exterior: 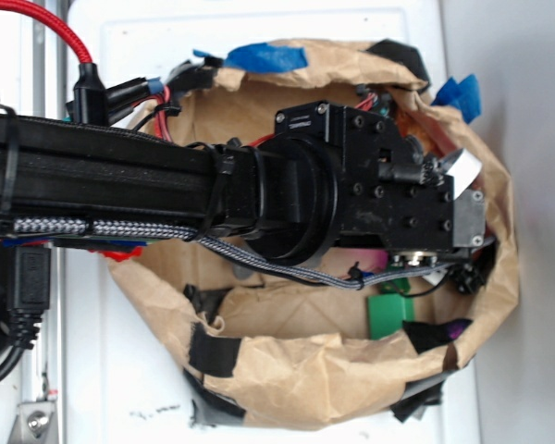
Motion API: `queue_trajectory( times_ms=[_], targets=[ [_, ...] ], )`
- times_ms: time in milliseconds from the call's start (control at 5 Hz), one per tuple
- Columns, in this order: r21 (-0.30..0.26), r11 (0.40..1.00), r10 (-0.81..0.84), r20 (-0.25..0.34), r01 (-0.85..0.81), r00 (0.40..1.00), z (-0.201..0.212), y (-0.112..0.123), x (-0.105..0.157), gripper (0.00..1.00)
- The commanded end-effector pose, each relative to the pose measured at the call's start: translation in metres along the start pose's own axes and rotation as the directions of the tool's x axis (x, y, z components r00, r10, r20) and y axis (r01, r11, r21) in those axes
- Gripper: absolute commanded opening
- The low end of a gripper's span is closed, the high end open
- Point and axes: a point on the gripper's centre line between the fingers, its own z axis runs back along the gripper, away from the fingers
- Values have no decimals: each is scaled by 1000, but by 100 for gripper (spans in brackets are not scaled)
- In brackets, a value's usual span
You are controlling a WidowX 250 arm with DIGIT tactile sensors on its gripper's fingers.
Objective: Grab the carrot.
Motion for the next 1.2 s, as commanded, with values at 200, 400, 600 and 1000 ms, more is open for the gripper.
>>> queue_trajectory(
  times_ms=[200, 400, 600, 1000],
  targets=[
    [27, 953, -290, -191, 300, 938, 65, 19, 6, 0],
    [16, 914, -377, -331, 405, 865, 87, 27, -2, 0],
    [-92, 838, -523, -420, 538, 742, 107, 32, -16, 0],
    [-68, 757, -644, -241, 649, 726, 136, 44, -25, 0]
  ],
)
